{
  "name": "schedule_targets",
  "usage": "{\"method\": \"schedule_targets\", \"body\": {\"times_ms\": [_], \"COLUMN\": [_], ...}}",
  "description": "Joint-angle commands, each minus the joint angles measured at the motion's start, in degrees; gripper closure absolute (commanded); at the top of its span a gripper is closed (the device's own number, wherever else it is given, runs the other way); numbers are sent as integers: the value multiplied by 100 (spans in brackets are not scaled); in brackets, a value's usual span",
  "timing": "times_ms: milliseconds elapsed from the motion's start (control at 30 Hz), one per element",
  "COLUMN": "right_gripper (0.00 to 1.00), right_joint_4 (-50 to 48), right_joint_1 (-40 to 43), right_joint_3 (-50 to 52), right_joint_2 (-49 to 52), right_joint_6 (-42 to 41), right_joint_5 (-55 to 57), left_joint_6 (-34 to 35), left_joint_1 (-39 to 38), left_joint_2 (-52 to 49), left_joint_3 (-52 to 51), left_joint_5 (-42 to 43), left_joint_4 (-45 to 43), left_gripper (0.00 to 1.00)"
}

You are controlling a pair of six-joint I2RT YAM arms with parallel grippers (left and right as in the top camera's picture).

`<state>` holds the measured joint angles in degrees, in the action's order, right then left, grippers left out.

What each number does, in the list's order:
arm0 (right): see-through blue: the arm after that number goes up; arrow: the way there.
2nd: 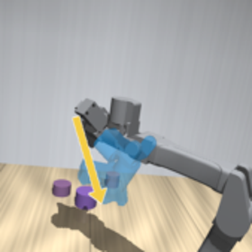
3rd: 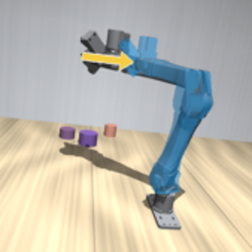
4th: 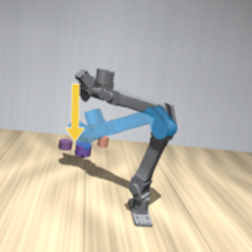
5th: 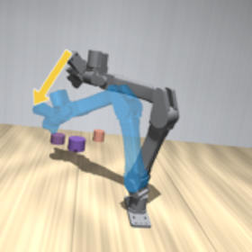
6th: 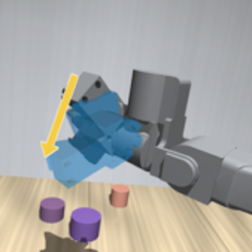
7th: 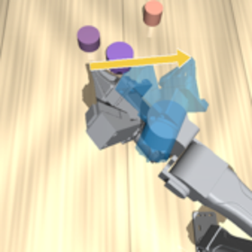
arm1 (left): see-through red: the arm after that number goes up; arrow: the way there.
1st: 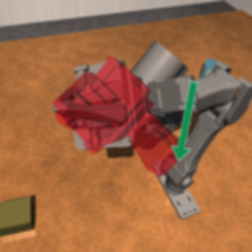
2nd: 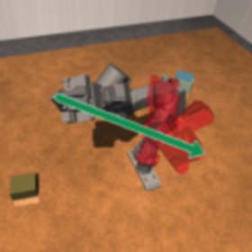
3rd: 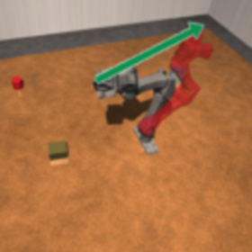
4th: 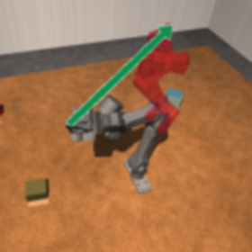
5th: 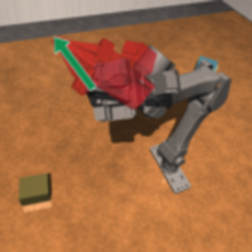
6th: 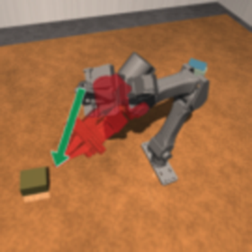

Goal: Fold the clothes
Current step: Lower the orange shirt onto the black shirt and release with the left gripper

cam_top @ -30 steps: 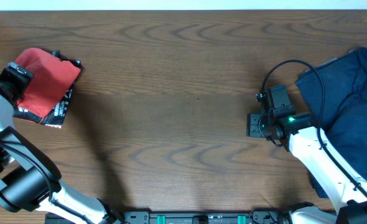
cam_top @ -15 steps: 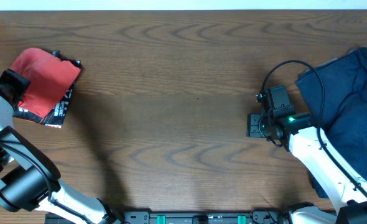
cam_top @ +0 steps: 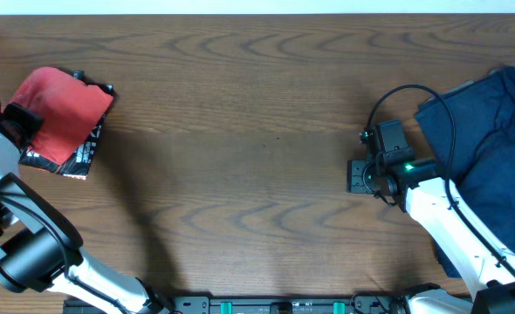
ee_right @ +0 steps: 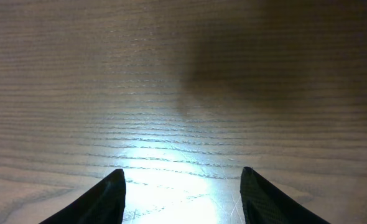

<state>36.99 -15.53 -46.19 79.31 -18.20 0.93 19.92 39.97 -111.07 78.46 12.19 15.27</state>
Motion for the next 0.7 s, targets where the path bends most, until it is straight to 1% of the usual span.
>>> {"method": "schedule_targets", "body": {"times_ms": [0,133,200,233,300,333,667], "right_gripper": [43,43,42,42,42,42,42], "right_joint_4": [4,9,4,0,-2,0,2], "right_joint_1": [37,37,37,37,37,37,37], "right_joint_3": [-63,-63,-63,-63,-63,-63,-63], "right_joint_2": [-57,-57,-57,-57,-57,-57,-57], "right_joint_6": [39,42,42,42,42,42,42], "right_joint_5": [61,61,61,66,83,83,109], "left_joint_6": [15,13,13,13,13,11,13], "left_joint_1": [17,20,24,24,24,26,282], "left_joint_2": [-175,-177,-177,-177,-177,-177,-24], "left_joint_3": [-35,-35,-33,-33,-33,-33,-33], "left_joint_5": [-85,35,236,282,280,278,278], "left_joint_4": [-66,-256,-354,-385,-385,-376,-107], "left_gripper": [50,64,68,73,91,94,94]}}
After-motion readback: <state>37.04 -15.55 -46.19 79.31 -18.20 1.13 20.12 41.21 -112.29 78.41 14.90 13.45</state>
